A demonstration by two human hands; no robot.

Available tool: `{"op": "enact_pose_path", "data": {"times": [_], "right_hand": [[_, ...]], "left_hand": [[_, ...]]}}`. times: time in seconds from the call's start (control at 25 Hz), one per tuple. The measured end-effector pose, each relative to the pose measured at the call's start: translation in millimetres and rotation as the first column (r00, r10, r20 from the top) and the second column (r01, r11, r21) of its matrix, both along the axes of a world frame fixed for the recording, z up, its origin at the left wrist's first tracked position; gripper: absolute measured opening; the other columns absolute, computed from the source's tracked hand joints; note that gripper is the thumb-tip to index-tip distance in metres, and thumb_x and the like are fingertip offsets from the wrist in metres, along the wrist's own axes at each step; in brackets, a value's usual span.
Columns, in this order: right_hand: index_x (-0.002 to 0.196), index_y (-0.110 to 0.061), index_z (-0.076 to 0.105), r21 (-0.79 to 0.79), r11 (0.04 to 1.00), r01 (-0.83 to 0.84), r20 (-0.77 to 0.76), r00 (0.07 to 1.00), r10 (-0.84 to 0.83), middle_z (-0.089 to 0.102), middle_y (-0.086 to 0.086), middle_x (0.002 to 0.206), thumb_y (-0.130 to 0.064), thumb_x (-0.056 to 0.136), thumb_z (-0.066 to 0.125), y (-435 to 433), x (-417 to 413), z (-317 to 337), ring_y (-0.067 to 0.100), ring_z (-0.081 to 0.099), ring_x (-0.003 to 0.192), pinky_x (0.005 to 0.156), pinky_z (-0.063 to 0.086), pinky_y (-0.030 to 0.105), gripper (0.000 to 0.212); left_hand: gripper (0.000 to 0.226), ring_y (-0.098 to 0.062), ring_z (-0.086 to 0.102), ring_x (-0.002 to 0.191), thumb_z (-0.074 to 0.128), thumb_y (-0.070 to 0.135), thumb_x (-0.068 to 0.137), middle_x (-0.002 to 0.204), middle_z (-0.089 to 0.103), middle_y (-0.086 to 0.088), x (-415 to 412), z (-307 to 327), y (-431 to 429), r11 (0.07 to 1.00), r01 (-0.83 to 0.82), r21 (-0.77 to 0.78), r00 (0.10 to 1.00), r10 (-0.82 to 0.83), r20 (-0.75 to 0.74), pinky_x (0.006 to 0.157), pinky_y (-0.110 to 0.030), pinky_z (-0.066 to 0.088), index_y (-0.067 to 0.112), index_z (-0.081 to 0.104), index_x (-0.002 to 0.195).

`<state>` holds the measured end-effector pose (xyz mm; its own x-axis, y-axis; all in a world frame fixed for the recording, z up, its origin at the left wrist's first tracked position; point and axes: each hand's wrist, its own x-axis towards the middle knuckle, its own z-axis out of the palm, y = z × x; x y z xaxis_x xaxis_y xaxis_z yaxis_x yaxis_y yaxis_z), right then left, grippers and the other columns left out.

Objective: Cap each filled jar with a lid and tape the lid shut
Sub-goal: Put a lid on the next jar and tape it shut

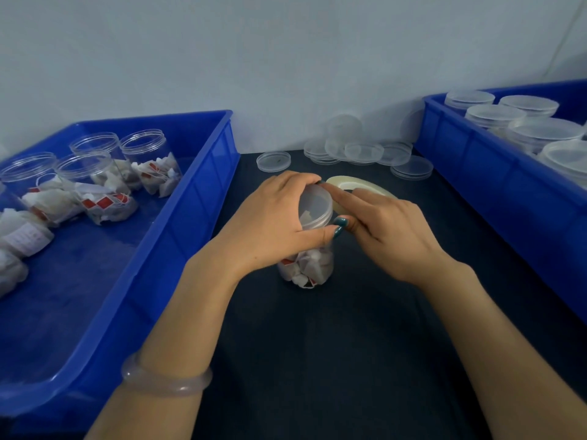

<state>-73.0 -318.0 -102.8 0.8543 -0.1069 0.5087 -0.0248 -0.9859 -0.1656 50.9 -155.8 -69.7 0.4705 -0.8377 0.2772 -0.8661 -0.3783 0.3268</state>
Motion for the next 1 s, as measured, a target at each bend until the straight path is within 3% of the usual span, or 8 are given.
{"op": "enact_pose_path", "data": {"times": [0.24, 0.48, 0.68, 0.92, 1.0], "right_hand": [[0.139, -0.019, 0.056, -0.108, 0.994, 0.027, 0.134, 0.991, -0.012, 0.062, 0.0, 0.081, -0.033, 0.096, 0.03, 2, -1, -1, 0.024, 0.055, 0.063, 0.048, 0.028, 0.028, 0.052], [0.13, -0.011, 0.065, -0.2, 0.979, 0.04, 0.234, 0.972, 0.008, 0.058, 0.003, 0.071, -0.027, 0.099, 0.038, 5, 6, -4, 0.023, 0.054, 0.055, 0.046, 0.025, 0.026, 0.044], [0.124, -0.001, 0.067, -0.387, 0.922, -0.008, 0.283, 0.951, 0.127, 0.055, 0.006, 0.066, -0.025, 0.101, 0.042, -9, 12, -11, 0.022, 0.052, 0.048, 0.038, 0.039, 0.033, 0.042], [0.125, -0.002, 0.067, -0.502, 0.86, -0.088, 0.258, 0.935, 0.246, 0.053, 0.007, 0.068, -0.024, 0.106, 0.032, -28, 26, -10, 0.022, 0.05, 0.049, 0.04, 0.039, 0.032, 0.045], [0.127, -0.006, 0.065, -0.46, 0.888, 0.01, 0.202, 0.975, 0.094, 0.061, 0.01, 0.075, -0.018, 0.103, 0.04, -43, 31, -5, 0.027, 0.058, 0.058, 0.045, 0.046, 0.037, 0.037]], "left_hand": [[0.078, -0.008, 0.037, 0.133, 0.06, 0.06, 0.079, 0.147, 0.042, 0.012, -2, 3, -3, 1.0, 0.03, 0.009, 0.999, -0.03, 0.011, 0.099, -0.02, 0.029, 0.028, 0.038, 0.146], [0.064, -0.009, 0.046, 0.126, 0.069, 0.044, 0.081, 0.137, 0.053, 0.01, -5, 0, -2, 0.994, 0.019, -0.108, 0.999, -0.016, 0.036, 0.096, -0.02, 0.034, 0.025, 0.051, 0.139], [0.061, -0.005, 0.046, 0.12, 0.072, 0.042, 0.078, 0.132, 0.056, 0.014, -5, 1, -6, 0.991, 0.026, -0.133, 0.999, -0.022, 0.03, 0.091, -0.018, 0.031, 0.028, 0.054, 0.135], [0.061, -0.009, 0.049, 0.118, 0.071, 0.043, 0.079, 0.132, 0.056, 0.011, -7, 5, -9, 0.994, -0.021, -0.108, 1.0, 0.022, 0.006, 0.09, -0.021, 0.034, 0.027, 0.053, 0.135], [0.057, -0.008, 0.05, 0.117, 0.07, 0.045, 0.077, 0.128, 0.057, 0.014, -9, 4, -2, 0.991, 0.004, -0.136, 1.0, -0.007, -0.025, 0.093, -0.023, 0.039, 0.03, 0.056, 0.129]]}}
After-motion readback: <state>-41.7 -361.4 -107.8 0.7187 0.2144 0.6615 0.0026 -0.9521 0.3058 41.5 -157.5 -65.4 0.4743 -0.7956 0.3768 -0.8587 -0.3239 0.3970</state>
